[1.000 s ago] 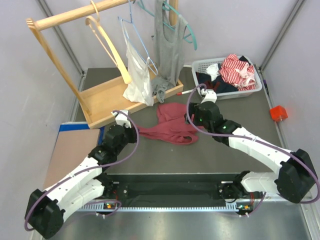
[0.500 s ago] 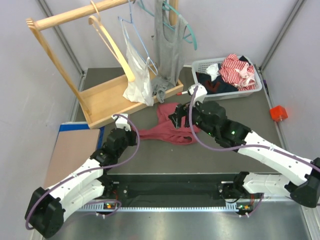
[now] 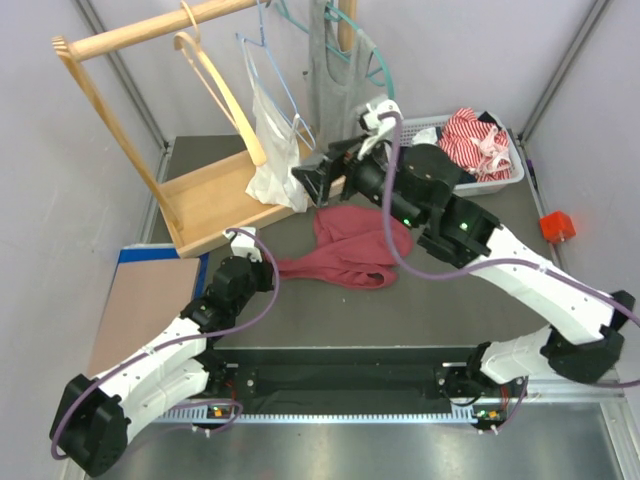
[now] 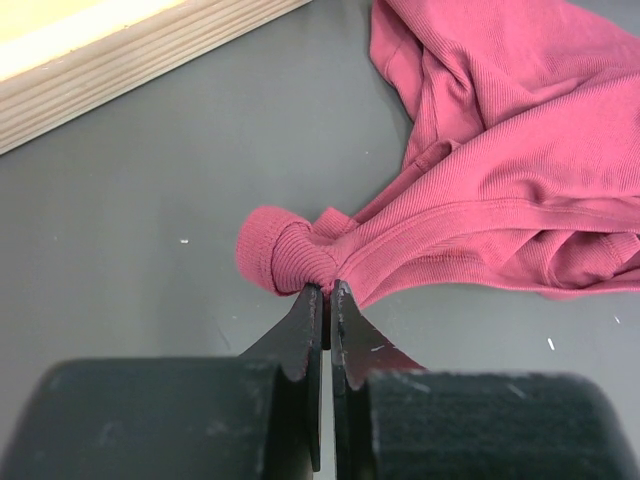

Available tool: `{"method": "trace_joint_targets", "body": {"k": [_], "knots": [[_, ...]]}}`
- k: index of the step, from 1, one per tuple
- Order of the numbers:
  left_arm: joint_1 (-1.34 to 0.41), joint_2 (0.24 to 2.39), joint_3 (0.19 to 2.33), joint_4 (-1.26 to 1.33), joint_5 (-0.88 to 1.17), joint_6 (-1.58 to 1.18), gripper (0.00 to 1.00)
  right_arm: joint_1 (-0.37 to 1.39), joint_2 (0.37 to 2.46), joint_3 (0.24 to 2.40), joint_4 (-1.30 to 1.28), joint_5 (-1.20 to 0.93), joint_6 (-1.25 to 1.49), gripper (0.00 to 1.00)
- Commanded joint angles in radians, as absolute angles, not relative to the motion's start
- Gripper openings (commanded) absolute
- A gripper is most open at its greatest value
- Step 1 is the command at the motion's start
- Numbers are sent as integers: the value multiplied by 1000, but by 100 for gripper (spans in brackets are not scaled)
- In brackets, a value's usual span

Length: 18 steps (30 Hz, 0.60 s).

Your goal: Place the tank top on the hanger

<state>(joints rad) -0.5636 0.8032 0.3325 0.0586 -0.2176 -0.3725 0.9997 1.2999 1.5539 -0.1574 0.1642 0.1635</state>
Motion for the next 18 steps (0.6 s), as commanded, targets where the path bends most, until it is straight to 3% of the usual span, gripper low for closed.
{"method": "trace_joint_targets", "body": {"k": [1, 9, 18], "knots": [[-563, 787, 330, 110, -209, -385, 0, 1012, 1428, 1716, -98, 124, 100, 91], [-564, 747, 321, 110, -213, -387, 0, 1012, 1692, 1972, -71, 144, 57, 94], [-565, 747, 328, 92, -227, -385, 0, 1009, 1850, 2055, -8, 259, 31, 98]]}}
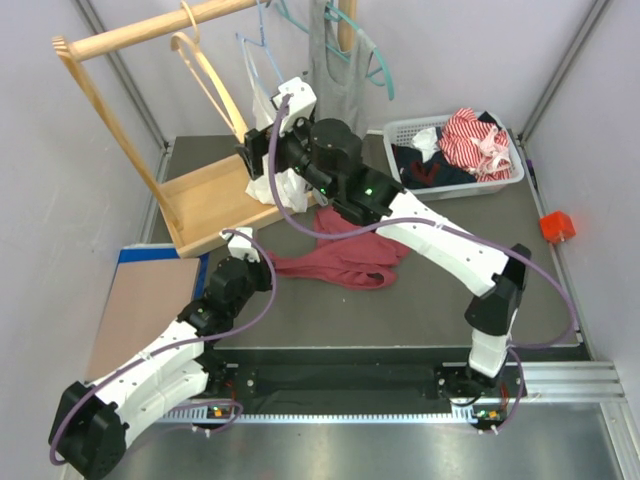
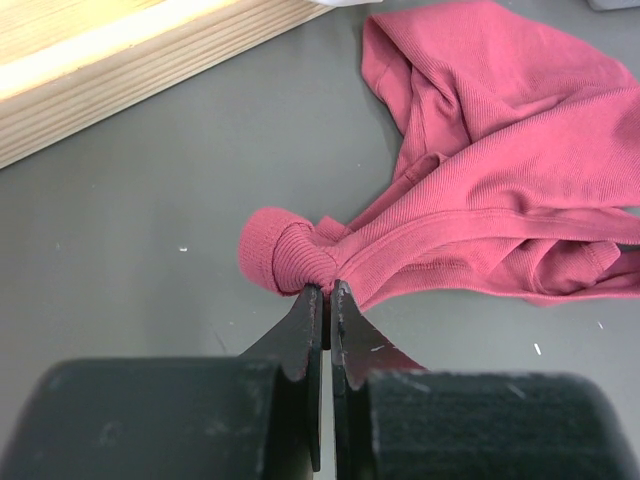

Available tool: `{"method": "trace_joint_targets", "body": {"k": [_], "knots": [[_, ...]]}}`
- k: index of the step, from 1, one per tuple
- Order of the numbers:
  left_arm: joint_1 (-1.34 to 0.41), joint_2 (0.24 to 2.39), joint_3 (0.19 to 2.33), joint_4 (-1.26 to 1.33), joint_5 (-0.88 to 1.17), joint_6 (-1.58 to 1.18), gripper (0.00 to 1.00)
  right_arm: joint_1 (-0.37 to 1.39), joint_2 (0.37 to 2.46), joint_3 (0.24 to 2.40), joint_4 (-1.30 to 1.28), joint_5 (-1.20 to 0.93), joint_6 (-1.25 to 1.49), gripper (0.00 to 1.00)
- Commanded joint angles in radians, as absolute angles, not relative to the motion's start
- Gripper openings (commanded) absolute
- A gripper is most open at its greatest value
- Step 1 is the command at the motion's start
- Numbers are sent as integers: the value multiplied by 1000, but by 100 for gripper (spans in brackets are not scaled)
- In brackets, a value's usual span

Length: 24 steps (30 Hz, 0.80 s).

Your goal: Place the tank top on the hanger

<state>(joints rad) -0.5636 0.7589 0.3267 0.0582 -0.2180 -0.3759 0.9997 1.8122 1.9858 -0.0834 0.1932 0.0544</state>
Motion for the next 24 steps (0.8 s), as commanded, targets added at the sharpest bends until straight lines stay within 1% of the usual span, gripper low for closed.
{"method": "trace_joint_targets", "body": {"k": [1, 6, 10, 13, 14, 16, 17, 19, 20, 22, 23, 24], "knots": [[-565, 750, 330, 89, -229, -384, 0, 1011, 1876, 2065, -8, 261, 32, 98], [-563, 747, 334, 77, -235, -385, 0, 1012, 1936, 2140, -8, 249, 57, 97], [-563, 741, 333, 77, -229, -387, 0, 1011, 1959, 2149, 18, 275, 54, 95], [-564, 739, 334, 77, -224, -388, 0, 1011, 1974, 2164, 25, 304, 43, 91], [-565, 739, 336, 77, -222, -388, 0, 1011, 1979, 2175, 28, 311, 40, 87], [-564, 738, 334, 77, -221, -388, 0, 1011, 1993, 2189, 31, 314, 38, 84], [-565, 736, 334, 77, -222, -388, 0, 1011, 1996, 2201, 32, 313, 37, 80], [-565, 733, 333, 74, -224, -388, 0, 1011, 2009, 2217, 34, 313, 35, 76], [-565, 732, 333, 74, -222, -390, 0, 1009, 2014, 2232, 32, 304, 37, 71], [-565, 727, 333, 74, -224, -390, 0, 1011, 2026, 2246, 32, 299, 35, 58], [-565, 727, 333, 74, -222, -390, 0, 1009, 2028, 2258, 31, 290, 35, 48], [-565, 726, 333, 74, -222, -390, 0, 1009, 2029, 2261, 34, 285, 34, 44]]}}
